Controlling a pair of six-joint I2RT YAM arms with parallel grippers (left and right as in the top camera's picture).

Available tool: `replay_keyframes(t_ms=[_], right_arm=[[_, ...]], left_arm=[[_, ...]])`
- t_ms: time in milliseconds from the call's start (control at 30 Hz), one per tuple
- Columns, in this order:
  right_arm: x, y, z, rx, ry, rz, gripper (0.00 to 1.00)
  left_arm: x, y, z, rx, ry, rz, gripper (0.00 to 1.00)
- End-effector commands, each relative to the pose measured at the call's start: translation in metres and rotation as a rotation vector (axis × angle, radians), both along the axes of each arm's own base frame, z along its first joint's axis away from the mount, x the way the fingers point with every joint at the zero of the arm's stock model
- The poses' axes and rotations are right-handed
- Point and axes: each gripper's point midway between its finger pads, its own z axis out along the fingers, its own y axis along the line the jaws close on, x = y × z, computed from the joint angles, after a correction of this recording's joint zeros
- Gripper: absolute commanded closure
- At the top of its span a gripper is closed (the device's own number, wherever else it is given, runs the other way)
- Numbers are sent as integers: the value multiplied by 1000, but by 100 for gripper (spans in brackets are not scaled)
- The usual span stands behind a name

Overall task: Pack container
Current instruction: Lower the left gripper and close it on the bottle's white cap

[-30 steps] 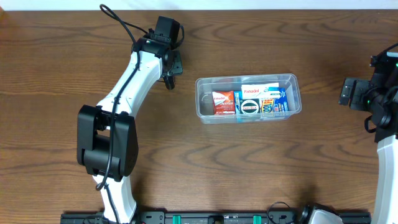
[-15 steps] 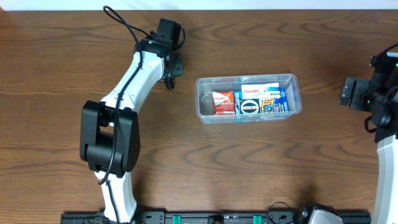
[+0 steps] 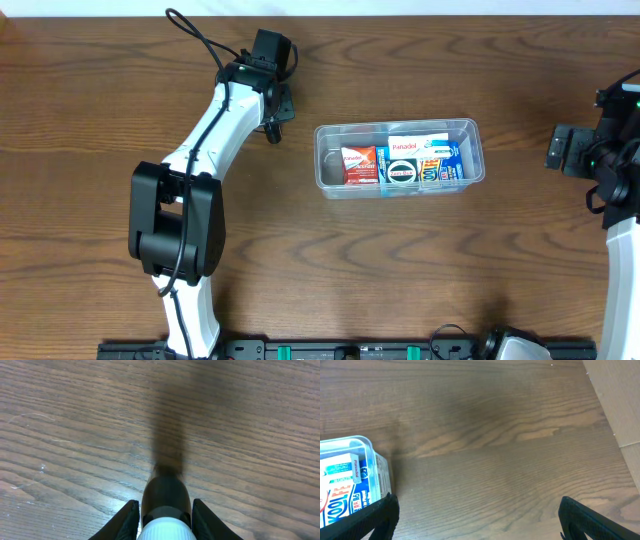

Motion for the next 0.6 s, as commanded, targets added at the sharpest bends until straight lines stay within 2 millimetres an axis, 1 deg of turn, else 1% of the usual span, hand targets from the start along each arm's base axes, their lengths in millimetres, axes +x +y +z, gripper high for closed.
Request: replay_keyframes(t_ms=[0,100,167,467,567], right_arm=[[-1,-3,4,4,-11,-15,1],[-1,-3,4,5,-11,-16,1],[-1,-3,4,5,-11,-16,1],[-1,-3,4,5,-11,-16,1],[-1,-3,4,5,-11,-16,1]], left_arm=[[-1,6,-5,21,8,14,66],[-1,6,-2,20,3,13,71],[-1,6,1,17,-3,13,72],[-3,7,20,9,-32,13,72],[-7,8,33,5,-44,14,73]])
